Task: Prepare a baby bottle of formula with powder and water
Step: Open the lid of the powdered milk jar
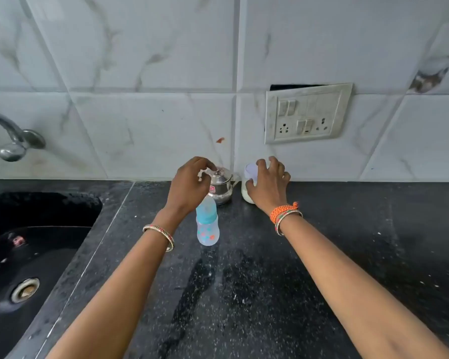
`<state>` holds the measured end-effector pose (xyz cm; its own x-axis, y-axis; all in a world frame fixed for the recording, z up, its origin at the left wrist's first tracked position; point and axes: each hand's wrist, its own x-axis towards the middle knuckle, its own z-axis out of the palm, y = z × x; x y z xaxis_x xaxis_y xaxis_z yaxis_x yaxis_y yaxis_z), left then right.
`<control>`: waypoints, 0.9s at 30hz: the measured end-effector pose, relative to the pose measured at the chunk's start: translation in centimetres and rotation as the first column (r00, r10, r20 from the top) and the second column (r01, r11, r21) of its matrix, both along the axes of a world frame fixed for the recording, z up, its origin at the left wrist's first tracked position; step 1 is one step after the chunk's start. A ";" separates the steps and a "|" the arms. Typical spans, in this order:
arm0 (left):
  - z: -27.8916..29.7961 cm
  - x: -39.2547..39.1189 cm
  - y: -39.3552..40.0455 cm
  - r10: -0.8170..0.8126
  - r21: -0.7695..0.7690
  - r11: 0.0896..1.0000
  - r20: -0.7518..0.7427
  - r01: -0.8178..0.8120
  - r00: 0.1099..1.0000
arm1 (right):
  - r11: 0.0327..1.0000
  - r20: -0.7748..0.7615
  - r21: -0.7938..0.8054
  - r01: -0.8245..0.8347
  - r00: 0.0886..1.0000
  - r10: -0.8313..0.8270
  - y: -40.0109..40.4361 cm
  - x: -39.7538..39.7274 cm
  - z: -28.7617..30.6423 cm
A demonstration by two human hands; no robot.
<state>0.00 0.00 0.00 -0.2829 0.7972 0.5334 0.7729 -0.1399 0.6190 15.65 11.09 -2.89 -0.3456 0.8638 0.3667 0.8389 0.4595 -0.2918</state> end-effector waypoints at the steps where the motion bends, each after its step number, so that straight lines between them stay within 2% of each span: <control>1: 0.0 -0.4 0.7 0.007 0.004 1.000 0.028 -0.007 1.000 | 1.000 0.007 -0.023 0.012 1.000 -0.012 0.8 -0.6 -0.4; 7: -0.5 -3.0 4.3 0.024 0.015 1.000 0.145 -0.026 0.989 | 0.984 0.096 -0.150 0.093 0.992 -0.079 6.4 -3.7 -1.3; 10: -1.2 -4.0 5.1 0.037 0.000 0.999 0.188 -0.037 0.981 | 0.965 0.123 -0.259 0.044 0.992 -0.012 8.1 -4.3 -1.2; 14: -2.2 -4.5 5.0 0.067 -0.015 0.998 0.246 -0.065 0.967 | 0.956 0.114 -0.293 -0.024 0.992 0.059 8.3 -3.9 -0.6; 20: -0.4 -1.2 1.7 0.051 0.061 0.995 0.335 -0.075 0.941 | 0.927 0.100 -0.363 -0.095 0.985 0.140 2.5 -1.9 0.9; 24: -0.5 2.8 -3.6 0.045 0.191 0.977 0.276 -0.100 0.960 | 0.918 0.073 -0.373 -0.132 0.982 0.172 -3.2 0.4 2.4; 27: -3.8 5.4 -7.3 -0.032 0.142 0.990 0.224 0.000 0.974 | 0.918 0.083 -0.354 -0.178 0.972 0.220 -7.8 1.7 3.1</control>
